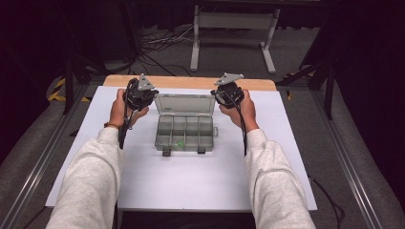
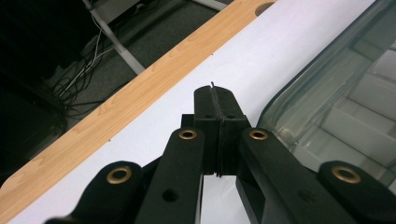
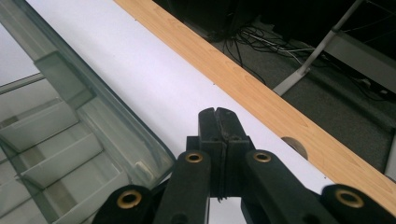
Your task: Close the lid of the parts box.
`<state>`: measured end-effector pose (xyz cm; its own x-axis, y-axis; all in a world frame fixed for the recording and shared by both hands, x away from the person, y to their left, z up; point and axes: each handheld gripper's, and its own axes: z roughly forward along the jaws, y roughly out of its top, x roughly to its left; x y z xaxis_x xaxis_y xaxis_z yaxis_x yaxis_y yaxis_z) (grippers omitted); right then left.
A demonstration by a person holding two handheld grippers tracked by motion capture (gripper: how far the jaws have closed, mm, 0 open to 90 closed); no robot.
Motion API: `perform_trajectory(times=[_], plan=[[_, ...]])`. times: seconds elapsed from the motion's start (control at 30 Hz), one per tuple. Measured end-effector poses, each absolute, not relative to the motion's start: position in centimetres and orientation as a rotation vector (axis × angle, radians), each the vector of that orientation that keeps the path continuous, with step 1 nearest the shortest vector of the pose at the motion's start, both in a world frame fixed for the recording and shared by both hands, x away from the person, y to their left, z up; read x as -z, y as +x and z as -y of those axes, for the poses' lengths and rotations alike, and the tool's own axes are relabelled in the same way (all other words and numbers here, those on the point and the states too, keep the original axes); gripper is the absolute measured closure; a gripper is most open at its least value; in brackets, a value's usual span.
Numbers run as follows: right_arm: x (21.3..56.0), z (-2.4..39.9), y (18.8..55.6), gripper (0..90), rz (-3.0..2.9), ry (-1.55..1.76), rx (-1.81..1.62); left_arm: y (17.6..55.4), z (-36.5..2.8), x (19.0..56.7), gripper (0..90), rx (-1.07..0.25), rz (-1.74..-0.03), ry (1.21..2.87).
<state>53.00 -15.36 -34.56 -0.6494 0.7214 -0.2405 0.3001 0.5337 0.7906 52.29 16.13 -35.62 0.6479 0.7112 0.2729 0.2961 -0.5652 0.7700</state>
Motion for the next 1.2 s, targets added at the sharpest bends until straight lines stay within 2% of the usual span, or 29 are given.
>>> perform_trajectory(times=[0.4,0.57,1.2], plan=[[34.8,15.3,52.2,90.0,-2.249,0.789,-0.973,51.1,-16.3,36.0,88.7,-0.741,-0.735,2.168],[34.9,15.2,52.0,90.0,-2.254,0.771,-0.948,50.5,-16.3,36.1,89.4,-0.791,-0.699,2.194],[35.4,15.7,50.6,90.0,-2.278,0.741,-0.957,49.0,-16.5,36.7,88.8,-0.754,-0.643,2.206]])
